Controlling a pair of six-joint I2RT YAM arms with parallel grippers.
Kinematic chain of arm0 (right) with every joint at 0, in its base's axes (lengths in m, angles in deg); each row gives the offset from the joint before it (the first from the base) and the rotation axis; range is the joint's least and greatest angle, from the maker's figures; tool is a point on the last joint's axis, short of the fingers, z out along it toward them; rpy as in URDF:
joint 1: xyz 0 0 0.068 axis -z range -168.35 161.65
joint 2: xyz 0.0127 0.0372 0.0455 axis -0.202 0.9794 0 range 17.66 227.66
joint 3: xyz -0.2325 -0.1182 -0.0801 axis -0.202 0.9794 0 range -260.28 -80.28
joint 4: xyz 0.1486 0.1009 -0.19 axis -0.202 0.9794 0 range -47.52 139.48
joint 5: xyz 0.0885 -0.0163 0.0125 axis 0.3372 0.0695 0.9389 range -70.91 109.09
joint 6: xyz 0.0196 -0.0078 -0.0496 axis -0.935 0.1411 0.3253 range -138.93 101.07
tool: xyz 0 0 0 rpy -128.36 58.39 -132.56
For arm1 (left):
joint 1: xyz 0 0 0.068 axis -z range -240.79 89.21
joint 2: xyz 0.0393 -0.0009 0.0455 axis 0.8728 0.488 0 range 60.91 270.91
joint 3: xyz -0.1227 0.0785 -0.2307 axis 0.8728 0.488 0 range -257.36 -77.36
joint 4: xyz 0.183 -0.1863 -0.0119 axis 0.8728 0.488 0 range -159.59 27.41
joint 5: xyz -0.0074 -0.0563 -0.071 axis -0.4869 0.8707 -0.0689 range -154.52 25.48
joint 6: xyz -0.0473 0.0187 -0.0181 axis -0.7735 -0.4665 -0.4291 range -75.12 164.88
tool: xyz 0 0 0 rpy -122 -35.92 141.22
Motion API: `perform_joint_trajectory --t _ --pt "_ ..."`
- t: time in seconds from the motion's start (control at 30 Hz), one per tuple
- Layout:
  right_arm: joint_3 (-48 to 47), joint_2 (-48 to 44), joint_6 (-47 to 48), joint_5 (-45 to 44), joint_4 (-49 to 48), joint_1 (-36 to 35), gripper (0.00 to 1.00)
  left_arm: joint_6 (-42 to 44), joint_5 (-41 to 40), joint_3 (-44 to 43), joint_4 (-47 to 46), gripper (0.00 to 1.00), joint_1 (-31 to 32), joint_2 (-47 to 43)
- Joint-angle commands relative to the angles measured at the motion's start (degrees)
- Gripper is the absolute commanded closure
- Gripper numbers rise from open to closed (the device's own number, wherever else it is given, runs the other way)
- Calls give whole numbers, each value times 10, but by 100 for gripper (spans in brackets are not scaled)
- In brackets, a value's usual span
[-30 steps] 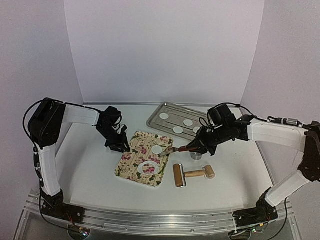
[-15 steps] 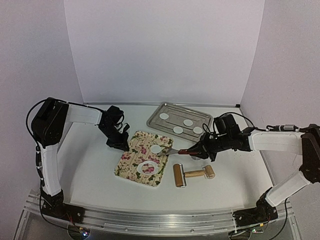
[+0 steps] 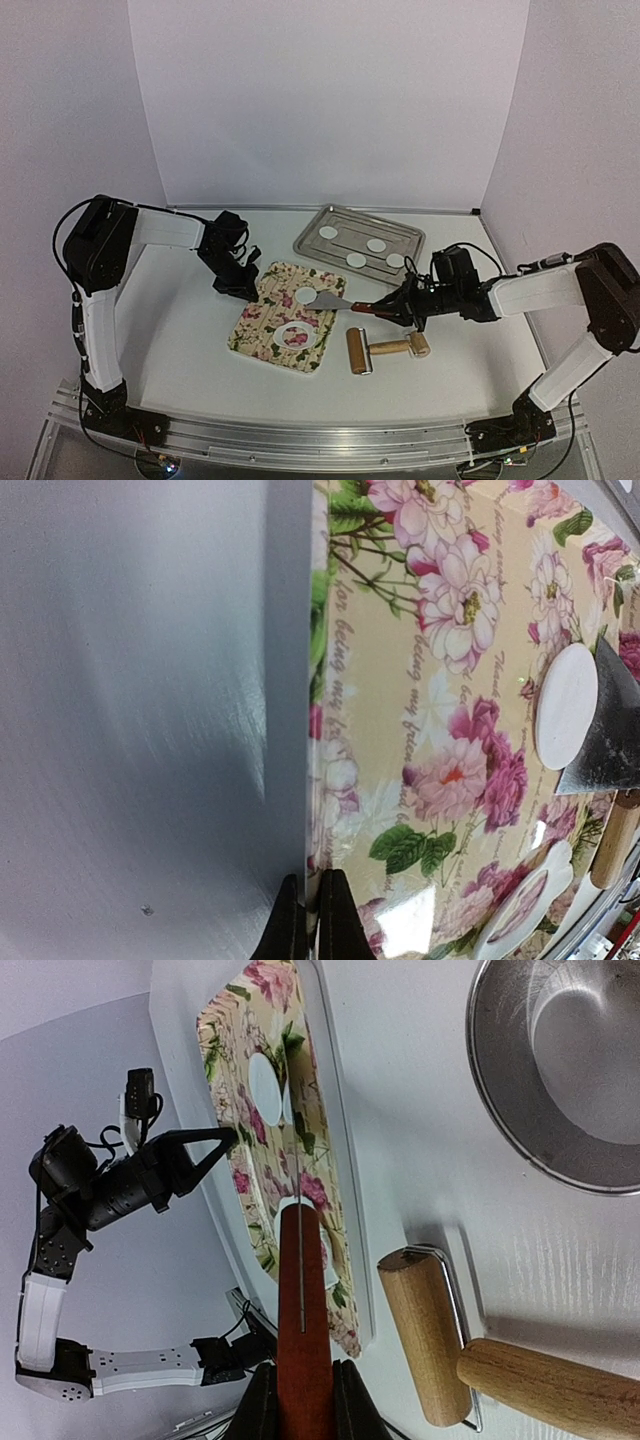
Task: Roll out the dumpling wrappers from the dough
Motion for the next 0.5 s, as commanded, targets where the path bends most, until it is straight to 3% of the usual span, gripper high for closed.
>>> perform_joint_trajectory --t 0.0,0.47 --pt "37 52 8 8 1 17 100 4 -59 0 18 100 -5 38" --pt "-16 224 70 94 -147 23 100 3 -53 8 26 100 -5 34"
